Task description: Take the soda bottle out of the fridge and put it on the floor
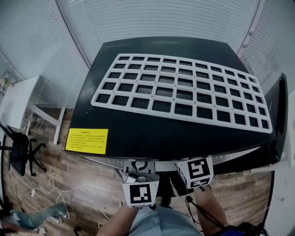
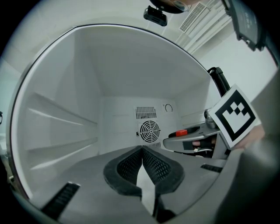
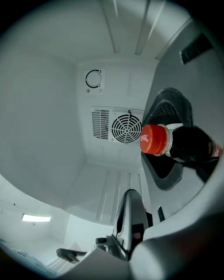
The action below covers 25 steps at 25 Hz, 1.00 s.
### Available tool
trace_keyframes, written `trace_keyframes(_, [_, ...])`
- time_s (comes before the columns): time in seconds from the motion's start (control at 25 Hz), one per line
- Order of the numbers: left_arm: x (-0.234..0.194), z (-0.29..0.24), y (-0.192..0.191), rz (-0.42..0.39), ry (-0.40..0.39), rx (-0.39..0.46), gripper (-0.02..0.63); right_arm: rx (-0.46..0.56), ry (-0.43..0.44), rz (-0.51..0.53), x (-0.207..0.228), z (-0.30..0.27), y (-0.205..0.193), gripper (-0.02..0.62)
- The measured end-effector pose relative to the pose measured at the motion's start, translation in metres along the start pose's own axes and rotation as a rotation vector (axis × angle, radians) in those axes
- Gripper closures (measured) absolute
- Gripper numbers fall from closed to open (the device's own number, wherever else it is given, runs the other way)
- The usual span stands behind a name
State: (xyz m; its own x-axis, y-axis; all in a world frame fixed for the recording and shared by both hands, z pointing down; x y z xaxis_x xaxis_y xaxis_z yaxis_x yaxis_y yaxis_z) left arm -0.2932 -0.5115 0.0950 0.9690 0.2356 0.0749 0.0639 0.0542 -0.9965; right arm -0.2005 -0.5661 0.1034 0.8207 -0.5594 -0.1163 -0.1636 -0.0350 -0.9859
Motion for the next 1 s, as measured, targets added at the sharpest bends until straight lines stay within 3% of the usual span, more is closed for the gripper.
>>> trace_keyframes(0.16, [0.023, 0.009, 0.000, 0.000, 0.000, -0.007, 0.588, -0.018, -0.004, 0.020, 0.009, 0.021, -0.003, 0.422])
trace_keyframes(0.28, [0.004, 0.022, -0.005, -0.005, -0.001, 0.000, 0.588, -0.027, -0.004, 0.024, -0.016, 0.014, -0.005, 0.437])
trace_keyframes(0.68, [-0.005, 0.026, -0.005, 0.004, 0.010, 0.017, 0.588, -0.016, 0.016, 0.037, -0.030, 0.019, -0.002, 0.479])
trace_keyframes(1.0, [-0.002, 0.009, 0.021, 0.010, 0.015, 0.025, 0.588, 0.013, 0.035, 0.042, -0.017, 0.017, 0.025, 0.482])
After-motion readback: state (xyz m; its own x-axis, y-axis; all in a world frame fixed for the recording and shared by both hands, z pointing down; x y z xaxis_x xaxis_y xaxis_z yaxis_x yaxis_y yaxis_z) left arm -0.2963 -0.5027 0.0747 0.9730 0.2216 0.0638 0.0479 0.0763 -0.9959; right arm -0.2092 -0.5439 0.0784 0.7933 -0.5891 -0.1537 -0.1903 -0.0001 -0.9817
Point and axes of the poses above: the fingertips, and each gripper's own axes: z backward along the fingers, x to its right, y out of its top, the point moved 1 cm from there along z, backward along the fingers, and after that the axes turned 8 degrees about x, right-handed, at the moved point
